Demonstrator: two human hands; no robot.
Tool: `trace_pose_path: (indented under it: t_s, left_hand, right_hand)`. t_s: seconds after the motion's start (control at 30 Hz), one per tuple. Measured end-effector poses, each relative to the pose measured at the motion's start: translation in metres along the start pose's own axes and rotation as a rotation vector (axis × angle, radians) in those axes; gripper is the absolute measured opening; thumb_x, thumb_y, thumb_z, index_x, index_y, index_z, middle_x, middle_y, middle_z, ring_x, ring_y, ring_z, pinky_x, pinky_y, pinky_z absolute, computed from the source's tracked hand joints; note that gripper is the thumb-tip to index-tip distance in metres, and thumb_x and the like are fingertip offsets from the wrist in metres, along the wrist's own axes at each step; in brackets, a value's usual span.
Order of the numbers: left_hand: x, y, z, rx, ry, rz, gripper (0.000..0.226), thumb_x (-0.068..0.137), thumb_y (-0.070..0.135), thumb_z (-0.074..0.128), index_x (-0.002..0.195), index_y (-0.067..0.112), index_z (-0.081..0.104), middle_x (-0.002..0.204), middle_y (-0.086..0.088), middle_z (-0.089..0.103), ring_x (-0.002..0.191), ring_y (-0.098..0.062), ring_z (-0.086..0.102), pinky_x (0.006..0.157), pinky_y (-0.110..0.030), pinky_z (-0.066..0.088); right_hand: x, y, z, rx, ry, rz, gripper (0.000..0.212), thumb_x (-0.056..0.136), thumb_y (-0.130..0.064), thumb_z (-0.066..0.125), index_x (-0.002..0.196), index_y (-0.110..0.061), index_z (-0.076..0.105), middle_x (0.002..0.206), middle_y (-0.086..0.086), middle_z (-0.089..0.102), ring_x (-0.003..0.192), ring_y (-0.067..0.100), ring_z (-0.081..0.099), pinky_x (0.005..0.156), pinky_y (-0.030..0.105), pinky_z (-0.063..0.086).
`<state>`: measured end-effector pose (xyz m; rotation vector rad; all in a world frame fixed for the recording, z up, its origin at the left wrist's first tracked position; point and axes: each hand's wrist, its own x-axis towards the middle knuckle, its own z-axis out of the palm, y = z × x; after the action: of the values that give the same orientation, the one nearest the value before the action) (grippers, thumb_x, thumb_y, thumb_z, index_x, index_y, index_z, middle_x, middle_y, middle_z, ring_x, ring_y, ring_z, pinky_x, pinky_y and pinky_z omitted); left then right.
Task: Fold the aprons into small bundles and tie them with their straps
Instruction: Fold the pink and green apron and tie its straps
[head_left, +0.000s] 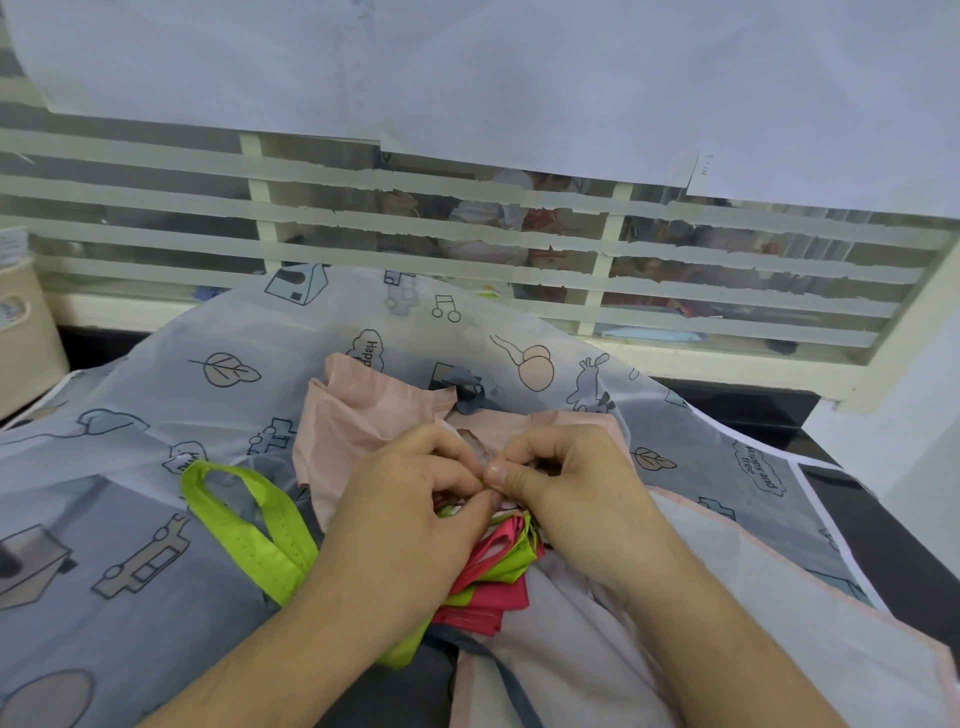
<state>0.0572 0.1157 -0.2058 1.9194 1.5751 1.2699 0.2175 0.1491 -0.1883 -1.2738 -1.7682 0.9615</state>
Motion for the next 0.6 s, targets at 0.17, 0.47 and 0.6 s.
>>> trace_pose_path:
  t_s: [0.17,0.47,0.6]
  left_hand:
    - [0.009,0.003,-0.011,-0.336,-0.165,-0.288,0.017,0.087,0.015,0.076,0.071,0.013,0.081,0.101,0.013,0.073,0.087,0.0,0.069,0.075,-0.016,0.049]
    - [0.017,-0.005,-0.023,-0.642,-0.3,-0.436,0.02,0.092,-0.001,0.062,0.08,-0.005,0.078,0.1,-0.003,0.075,0.079,-0.015,0.068,0.071,-0.03,0.055]
    - [0.016,-0.013,-0.028,-0.617,-0.319,-0.43,0.015,0.074,0.014,0.071,0.076,0.0,0.078,0.097,-0.003,0.073,0.083,-0.019,0.066,0.08,-0.033,0.049]
  right_hand:
    - [0.0,0.002,-0.002,0.221,0.039,-0.008,0.019,0.089,-0.005,0.079,0.087,-0.024,0.082,0.076,0.02,0.07,0.064,0.02,0.061,0.059,0.029,0.049]
    - [0.003,0.007,-0.01,0.181,0.136,0.021,0.02,0.09,-0.001,0.076,0.083,-0.019,0.08,0.062,0.005,0.062,0.057,0.013,0.054,0.054,0.023,0.045]
    - [0.004,0.007,-0.014,0.073,0.185,0.019,0.027,0.09,0.003,0.073,0.08,-0.02,0.079,0.068,0.011,0.067,0.061,0.012,0.06,0.059,0.02,0.052]
